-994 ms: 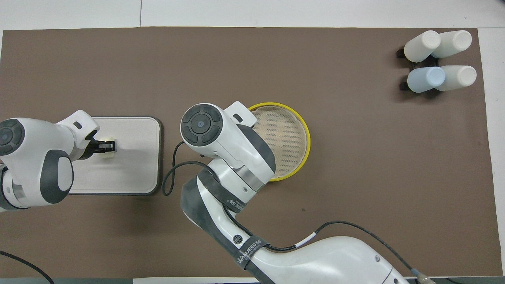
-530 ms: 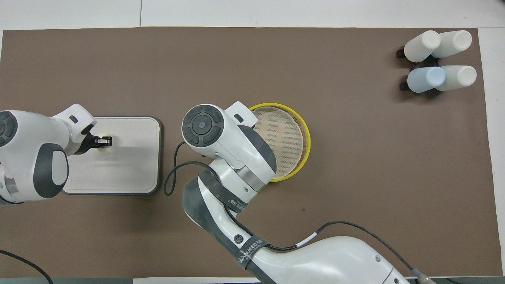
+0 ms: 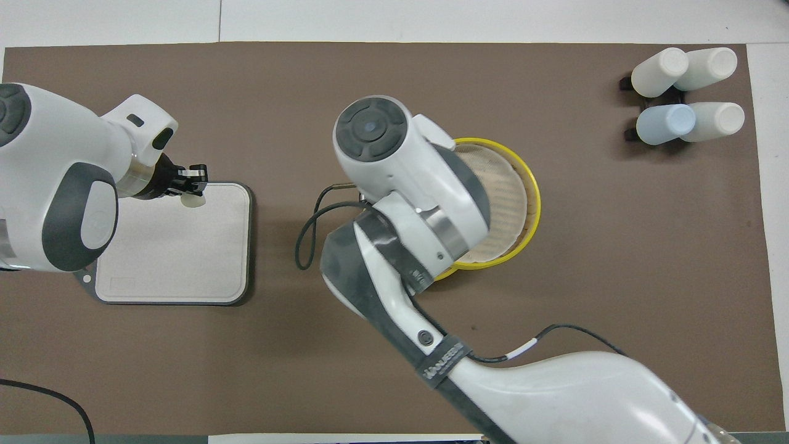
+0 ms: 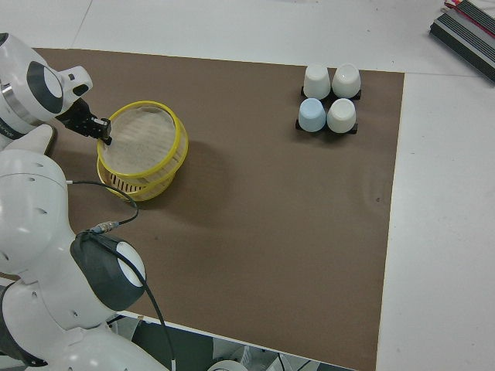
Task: Place bun in steamer
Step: 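Lift the lid with the right gripper while the left gripper lifts the bun, then lower the bun into the open steamer with the left gripper and release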
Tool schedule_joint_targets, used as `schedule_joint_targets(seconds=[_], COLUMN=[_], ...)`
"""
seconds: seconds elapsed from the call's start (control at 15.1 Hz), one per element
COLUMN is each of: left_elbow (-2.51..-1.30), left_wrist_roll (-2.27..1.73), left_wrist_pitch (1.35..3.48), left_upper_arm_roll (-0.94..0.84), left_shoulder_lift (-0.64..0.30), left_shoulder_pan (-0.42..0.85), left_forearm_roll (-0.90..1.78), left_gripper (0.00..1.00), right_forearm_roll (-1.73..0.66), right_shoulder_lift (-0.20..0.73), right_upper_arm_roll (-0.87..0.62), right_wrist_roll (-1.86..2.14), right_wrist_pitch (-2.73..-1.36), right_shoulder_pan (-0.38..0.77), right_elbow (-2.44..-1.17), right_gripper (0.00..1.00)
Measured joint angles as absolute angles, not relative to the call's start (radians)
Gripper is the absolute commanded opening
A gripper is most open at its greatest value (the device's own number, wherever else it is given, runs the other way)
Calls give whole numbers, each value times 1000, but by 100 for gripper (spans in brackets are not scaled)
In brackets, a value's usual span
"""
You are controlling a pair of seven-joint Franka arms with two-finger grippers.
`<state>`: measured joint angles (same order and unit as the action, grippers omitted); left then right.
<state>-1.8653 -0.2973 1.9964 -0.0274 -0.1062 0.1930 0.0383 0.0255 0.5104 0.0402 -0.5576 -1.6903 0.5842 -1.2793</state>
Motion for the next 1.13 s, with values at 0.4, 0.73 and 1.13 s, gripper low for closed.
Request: schedule_joint_targets(seconds=[0.4,0.73,1.13], left_elbow=[-1760,-1763,-1761], left_wrist_roll=[-678,-893,-992], left_wrist_pitch=[2014,2179,2318], left_upper_arm_roll=[-33,-31,-28], left_shoulder_lift=[-164,-280,-436], left_shoulder_pan=[458,649,718], left_forearm_roll=[39,30,-28], left_gripper=[23,24,74], right_forearm_roll=[-18,-18,-18], right_shoulder_lift=[411,407,407], right_upper_arm_roll=[40,40,36], right_wrist_roll=[-179,-44,-11], right_wrist_pitch=[-1524,-1516,-1503], right_shoulder_pan=[328,264,246], right_elbow=[-1273,-1286,-1288], right_gripper=[0,0,0])
